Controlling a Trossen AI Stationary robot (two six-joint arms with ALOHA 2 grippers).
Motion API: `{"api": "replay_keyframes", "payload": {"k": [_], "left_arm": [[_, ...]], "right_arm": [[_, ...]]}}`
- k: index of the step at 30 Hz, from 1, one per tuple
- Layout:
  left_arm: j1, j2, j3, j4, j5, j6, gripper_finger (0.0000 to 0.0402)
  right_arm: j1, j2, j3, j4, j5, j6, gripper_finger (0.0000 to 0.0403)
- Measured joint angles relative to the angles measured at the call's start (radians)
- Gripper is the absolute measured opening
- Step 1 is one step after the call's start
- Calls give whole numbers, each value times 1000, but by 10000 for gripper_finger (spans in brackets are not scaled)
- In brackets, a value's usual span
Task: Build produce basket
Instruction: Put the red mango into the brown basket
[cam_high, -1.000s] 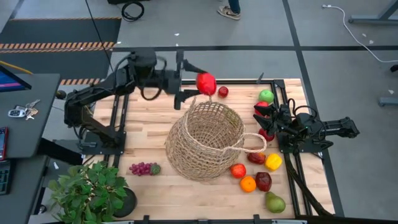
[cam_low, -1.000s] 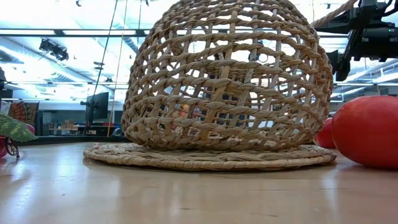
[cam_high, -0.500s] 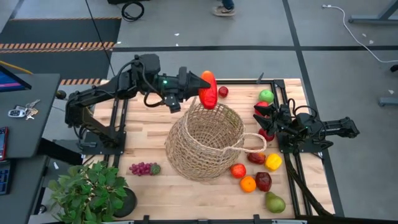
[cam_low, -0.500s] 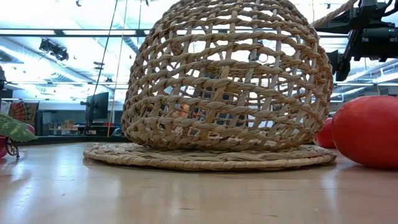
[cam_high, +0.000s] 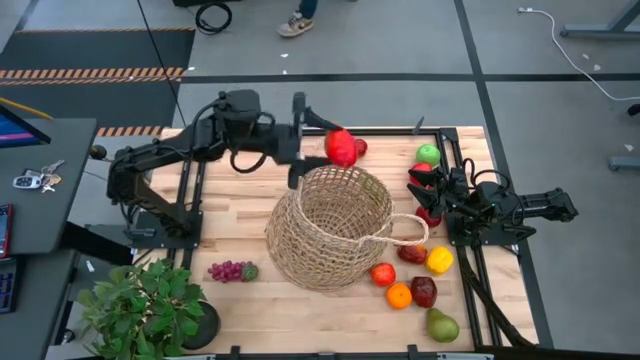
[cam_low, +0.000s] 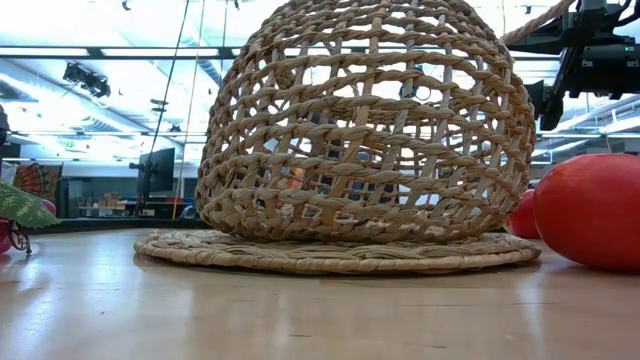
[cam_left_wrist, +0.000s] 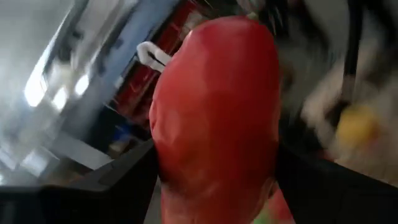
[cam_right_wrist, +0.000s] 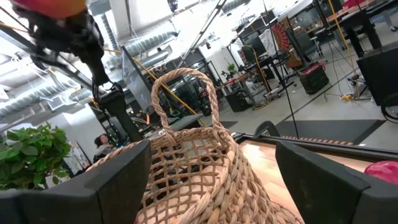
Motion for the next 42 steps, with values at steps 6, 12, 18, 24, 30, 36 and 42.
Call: {"api": "replay_keyframes", "payload": {"k": [6, 12, 18, 24, 30, 36, 42], "left_arm": [[-13, 60, 0, 148, -5, -530, 300], [-19, 113, 0, 186, -4, -750, 300], [-18, 139, 0, 75, -6, -854, 300], [-23, 171, -1, -134, -7, -884, 300], [-52, 205, 0, -357, -60, -853, 300], [-98, 252, 0, -475, -178, -746, 300], [-120, 277, -2, -598, -211, -744, 300]], "right_arm": [[0, 0, 0, 0, 0, 0, 348], [0, 0, 0, 0, 0, 0, 348], [0, 0, 0, 0, 0, 0, 348], [0, 0, 0, 0, 0, 0, 348], [0, 0, 0, 1, 1, 0, 348], [0, 1, 0, 13, 1, 0, 348], [0, 3, 0, 25, 0, 0, 348]]}}
